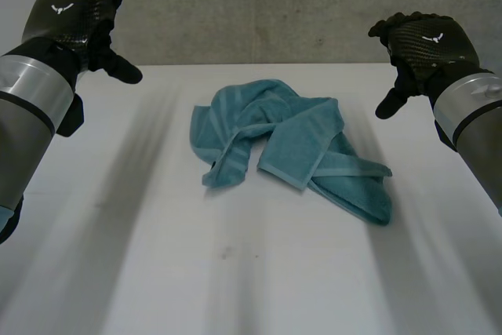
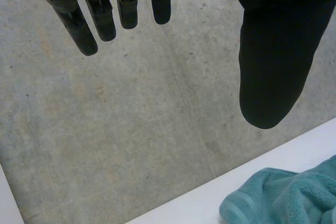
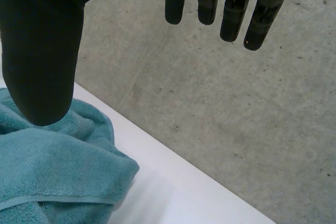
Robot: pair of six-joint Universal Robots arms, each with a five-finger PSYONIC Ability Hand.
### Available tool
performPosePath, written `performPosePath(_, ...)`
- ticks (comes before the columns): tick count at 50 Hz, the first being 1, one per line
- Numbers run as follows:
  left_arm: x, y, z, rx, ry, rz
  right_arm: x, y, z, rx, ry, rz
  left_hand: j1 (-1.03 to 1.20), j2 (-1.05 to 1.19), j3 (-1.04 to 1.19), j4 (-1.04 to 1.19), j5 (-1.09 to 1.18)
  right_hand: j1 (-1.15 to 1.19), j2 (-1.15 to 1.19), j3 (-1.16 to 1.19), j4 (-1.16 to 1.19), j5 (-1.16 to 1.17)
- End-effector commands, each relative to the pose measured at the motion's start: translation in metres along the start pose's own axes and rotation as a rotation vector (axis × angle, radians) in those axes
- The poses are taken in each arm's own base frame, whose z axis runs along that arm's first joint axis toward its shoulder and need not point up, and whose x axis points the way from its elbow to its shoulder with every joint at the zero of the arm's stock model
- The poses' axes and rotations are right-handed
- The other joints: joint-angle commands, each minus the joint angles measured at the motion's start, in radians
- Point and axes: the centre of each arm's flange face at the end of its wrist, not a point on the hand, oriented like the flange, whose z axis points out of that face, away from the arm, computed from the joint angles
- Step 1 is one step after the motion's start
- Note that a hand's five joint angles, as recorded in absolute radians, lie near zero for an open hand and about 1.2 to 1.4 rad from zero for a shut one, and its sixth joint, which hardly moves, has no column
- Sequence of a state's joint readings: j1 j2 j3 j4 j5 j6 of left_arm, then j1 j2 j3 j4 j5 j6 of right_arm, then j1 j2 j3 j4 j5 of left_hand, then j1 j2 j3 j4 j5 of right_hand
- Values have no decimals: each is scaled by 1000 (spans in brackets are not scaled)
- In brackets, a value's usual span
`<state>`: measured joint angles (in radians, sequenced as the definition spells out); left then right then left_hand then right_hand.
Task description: Fold the laundry
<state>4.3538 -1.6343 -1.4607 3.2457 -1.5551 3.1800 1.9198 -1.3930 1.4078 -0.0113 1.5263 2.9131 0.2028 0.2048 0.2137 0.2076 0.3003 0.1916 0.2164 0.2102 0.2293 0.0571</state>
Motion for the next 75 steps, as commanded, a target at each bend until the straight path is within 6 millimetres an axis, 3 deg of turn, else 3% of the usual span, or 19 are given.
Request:
performPosePath(1, 1, 12, 4, -34, 6, -2, -2, 5, 2, -29, -21, -66, 28, 26, 17, 23, -244, -17, -42, -36, -55, -57)
performPosePath(6, 4, 30, 10, -82, 14, -6, -5, 26, 2, -146, -55, -230, 72, 70, 61, 67, -200, -17, -42, -36, -55, -57)
performPosePath(10, 21, 64, 25, -162, 56, -18, -12, 39, 2, -195, -87, -277, 143, 141, 132, 138, -129, -17, -42, -36, -55, -57)
performPosePath(12, 27, 69, 28, -171, 68, -20, -14, 43, 2, -206, -96, -278, 146, 144, 135, 141, -126, -17, -42, -36, -55, -57)
performPosePath(15, 53, 95, 38, -214, 130, -31, -17, 54, 2, -240, -111, -274, 172, 170, 161, 167, -100, -17, -42, -36, -55, -57)
performPosePath(22, 73, 151, 53, -308, 161, -86, -20, 83, 2, -316, -132, -266, 219, 217, 208, 214, -53, -17, -42, -36, -55, -57)
performPosePath(30, 92, 201, 58, -378, 176, -123, -24, 97, -1, -305, -122, -235, 278, 276, 267, 273, 6, -17, -42, -36, -55, -57)
performPosePath(35, 91, 218, 65, -387, 153, -117, -25, 100, -1, -299, -121, -225, 360, 358, 349, 355, 88, -17, -42, -36, -55, -57)
performPosePath(41, 86, 220, 73, -367, 92, -102, -24, 99, 1, -283, -115, -222, 724, 722, 713, 719, 452, -17, -42, -36, -55, -57)
performPosePath(42, 84, 216, 74, -357, 70, -91, -24, 98, 2, -277, -112, -220, 1015, 1013, 1004, 1010, 743, -17, -42, -36, -55, -57)
performPosePath(44, 82, 212, 75, -344, 55, -77, -23, 96, 3, -265, -105, -212, 1176, 1174, 1165, 1171, 904, -17, -42, -36, -55, -57)
performPosePath(52, 71, 149, 70, -165, 20, 45, -20, 76, 22, -193, -79, -53, 1193, 1191, 1183, 1189, 921, -17, -42, -36, -55, -57)
performPosePath(57, 67, 90, 47, -25, 20, 131, -30, 73, 48, -177, -153, 138, 1193, 1191, 1183, 1189, 921, -17, -42, -36, -55, -57)
performPosePath(60, 65, 75, 39, 6, 19, 155, -35, 72, 54, -204, -203, 223, 1193, 1191, 1183, 1189, 921, -17, -42, -36, -55, -57)
performPosePath(61, 62, 55, 27, 44, 14, 180, -39, 72, 60, -220, -232, 286, 1193, 1191, 1183, 1189, 921, -17, -42, -36, -55, -57)
performPosePath(64, 60, 35, 15, 82, 11, 194, -43, 74, 68, -251, -268, 394, 1193, 1191, 1183, 1189, 921, -17, -42, -36, -55, -57)
performPosePath(68, 56, 6, -2, 144, 5, 201, -62, 83, 74, -328, -359, 557, 1193, 1191, 1183, 1189, 921, -17, -42, -36, -55, -57)
performPosePath(73, 52, -21, -18, 211, -9, 204, -114, 93, 53, -455, -516, 642, 1193, 1191, 1183, 1189, 921, -17, -42, -36, -55, -57)
performPosePath(75, 50, -28, -21, 228, -10, 210, -121, 95, 48, -469, -524, 637, 1193, 1191, 1183, 1189, 921, -17, -42, -36, -55, -57)
